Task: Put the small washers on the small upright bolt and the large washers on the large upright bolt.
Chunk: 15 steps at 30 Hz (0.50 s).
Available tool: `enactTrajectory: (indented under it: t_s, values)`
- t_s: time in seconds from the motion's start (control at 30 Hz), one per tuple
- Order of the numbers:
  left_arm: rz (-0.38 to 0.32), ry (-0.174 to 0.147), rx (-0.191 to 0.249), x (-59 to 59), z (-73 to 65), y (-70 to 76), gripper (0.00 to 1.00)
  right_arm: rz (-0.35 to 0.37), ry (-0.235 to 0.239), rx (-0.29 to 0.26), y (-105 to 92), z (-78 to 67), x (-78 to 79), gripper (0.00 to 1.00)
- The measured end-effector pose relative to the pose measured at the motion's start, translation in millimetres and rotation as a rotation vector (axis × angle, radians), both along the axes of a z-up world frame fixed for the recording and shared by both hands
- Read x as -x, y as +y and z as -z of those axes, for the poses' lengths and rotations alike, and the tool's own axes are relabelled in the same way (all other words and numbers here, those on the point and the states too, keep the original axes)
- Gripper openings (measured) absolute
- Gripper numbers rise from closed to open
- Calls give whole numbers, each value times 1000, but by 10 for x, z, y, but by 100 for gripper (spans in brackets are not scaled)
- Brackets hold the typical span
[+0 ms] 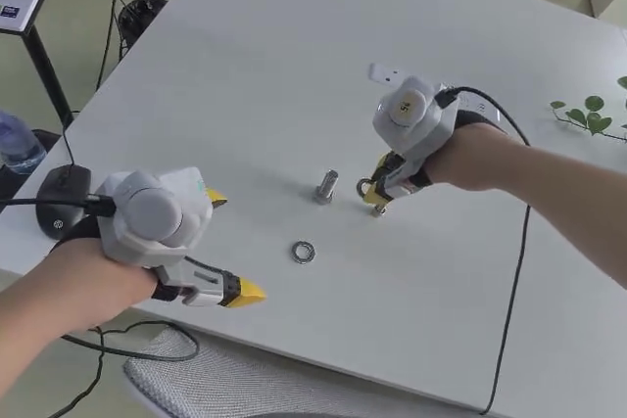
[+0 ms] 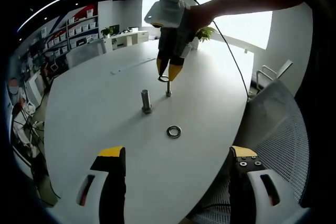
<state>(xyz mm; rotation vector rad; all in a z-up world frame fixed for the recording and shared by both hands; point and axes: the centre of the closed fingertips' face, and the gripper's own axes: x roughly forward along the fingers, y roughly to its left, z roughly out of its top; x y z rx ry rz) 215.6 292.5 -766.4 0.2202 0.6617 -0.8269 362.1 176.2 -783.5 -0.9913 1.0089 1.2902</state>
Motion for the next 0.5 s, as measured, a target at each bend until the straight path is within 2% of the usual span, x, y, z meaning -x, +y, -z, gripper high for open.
enactTrajectory:
  t_s: [0.5]
  values:
    - [-2, 6, -3, -27, 3, 19, 80, -15, 7, -8, 241, 24, -77, 21]
